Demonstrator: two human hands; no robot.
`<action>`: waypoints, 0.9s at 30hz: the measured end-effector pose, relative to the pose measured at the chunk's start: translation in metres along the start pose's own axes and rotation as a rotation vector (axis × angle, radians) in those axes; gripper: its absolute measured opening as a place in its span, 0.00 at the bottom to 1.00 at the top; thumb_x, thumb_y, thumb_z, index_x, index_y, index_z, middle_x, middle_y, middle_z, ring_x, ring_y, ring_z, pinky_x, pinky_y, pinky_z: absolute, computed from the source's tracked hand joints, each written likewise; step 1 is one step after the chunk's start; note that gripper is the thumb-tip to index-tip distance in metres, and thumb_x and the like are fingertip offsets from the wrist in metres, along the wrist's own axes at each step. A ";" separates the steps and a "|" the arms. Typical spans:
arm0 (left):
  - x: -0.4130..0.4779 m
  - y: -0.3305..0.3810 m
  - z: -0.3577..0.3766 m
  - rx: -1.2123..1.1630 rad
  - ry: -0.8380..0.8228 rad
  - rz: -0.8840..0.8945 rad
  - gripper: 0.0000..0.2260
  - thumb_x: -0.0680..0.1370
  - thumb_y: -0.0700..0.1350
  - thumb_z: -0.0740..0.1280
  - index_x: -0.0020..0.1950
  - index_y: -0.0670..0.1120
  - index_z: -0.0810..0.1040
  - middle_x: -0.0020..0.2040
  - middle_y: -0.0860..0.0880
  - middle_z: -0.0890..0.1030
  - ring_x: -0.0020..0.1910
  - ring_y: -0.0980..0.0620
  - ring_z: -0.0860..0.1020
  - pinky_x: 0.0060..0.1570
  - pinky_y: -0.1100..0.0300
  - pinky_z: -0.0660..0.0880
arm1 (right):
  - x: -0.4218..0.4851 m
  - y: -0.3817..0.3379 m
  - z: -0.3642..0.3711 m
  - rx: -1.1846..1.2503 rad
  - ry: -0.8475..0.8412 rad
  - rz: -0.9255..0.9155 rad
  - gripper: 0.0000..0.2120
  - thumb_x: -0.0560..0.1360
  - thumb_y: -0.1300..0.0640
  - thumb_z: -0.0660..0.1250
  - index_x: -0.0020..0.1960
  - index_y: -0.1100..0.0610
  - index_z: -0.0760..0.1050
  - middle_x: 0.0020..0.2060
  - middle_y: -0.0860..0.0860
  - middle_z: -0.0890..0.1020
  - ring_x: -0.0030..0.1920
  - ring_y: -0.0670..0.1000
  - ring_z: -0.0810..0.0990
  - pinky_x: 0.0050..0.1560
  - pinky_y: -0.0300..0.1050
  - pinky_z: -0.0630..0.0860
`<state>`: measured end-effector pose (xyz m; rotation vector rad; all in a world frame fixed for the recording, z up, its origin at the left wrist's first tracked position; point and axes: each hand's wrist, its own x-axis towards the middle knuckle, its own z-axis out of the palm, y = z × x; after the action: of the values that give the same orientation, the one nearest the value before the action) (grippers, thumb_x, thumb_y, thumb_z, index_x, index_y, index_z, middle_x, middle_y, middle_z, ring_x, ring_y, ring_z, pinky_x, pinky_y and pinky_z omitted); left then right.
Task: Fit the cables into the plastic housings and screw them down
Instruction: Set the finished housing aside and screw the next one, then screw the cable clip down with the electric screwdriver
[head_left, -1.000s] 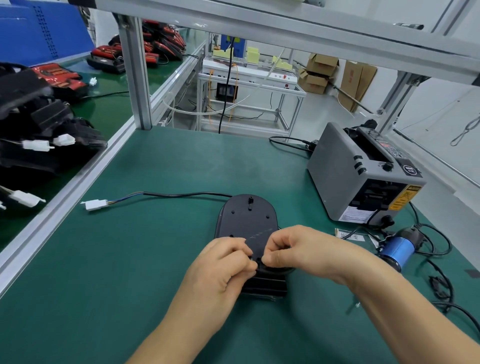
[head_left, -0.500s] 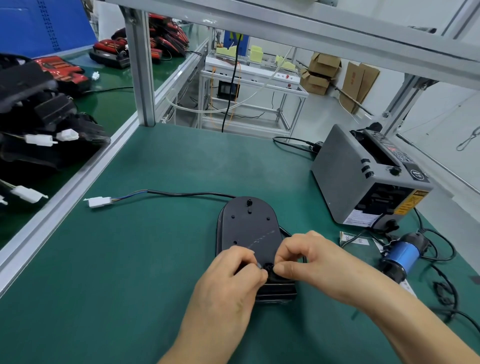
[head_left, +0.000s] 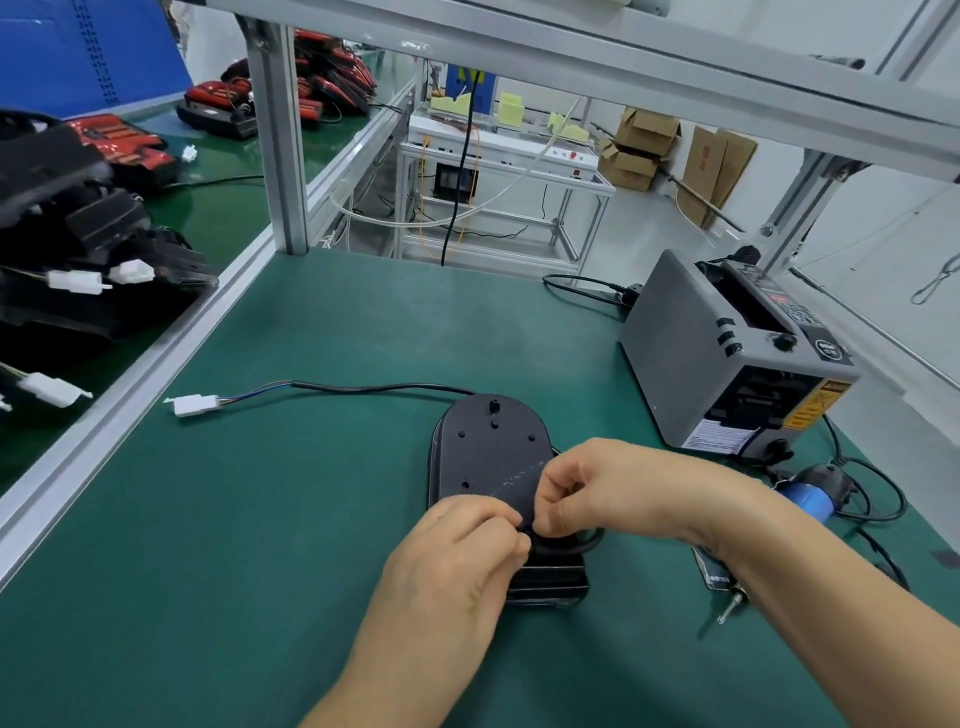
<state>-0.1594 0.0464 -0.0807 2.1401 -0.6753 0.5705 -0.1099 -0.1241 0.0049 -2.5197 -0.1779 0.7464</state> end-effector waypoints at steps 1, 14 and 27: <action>0.000 0.000 -0.001 -0.009 -0.003 -0.015 0.06 0.75 0.44 0.67 0.39 0.45 0.80 0.46 0.55 0.80 0.45 0.55 0.78 0.44 0.64 0.72 | 0.002 0.001 -0.001 0.006 -0.011 0.004 0.04 0.71 0.52 0.71 0.38 0.49 0.79 0.33 0.41 0.78 0.38 0.42 0.74 0.47 0.41 0.72; 0.006 0.000 -0.001 0.087 -0.080 0.077 0.03 0.71 0.43 0.71 0.43 0.47 0.79 0.42 0.56 0.77 0.41 0.53 0.75 0.38 0.59 0.74 | 0.016 -0.002 -0.013 0.007 -0.167 0.013 0.06 0.72 0.55 0.72 0.38 0.49 0.77 0.32 0.39 0.78 0.38 0.38 0.75 0.49 0.36 0.69; 0.000 0.001 0.010 0.267 -0.089 0.118 0.09 0.67 0.35 0.76 0.38 0.45 0.78 0.38 0.49 0.73 0.35 0.49 0.75 0.50 0.69 0.65 | 0.016 -0.004 -0.014 -0.044 -0.161 -0.022 0.04 0.71 0.54 0.73 0.41 0.51 0.78 0.39 0.44 0.80 0.43 0.43 0.76 0.55 0.42 0.72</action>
<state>-0.1588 0.0374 -0.0861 2.3967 -0.8169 0.6625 -0.0888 -0.1222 0.0096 -2.4942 -0.2796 0.9468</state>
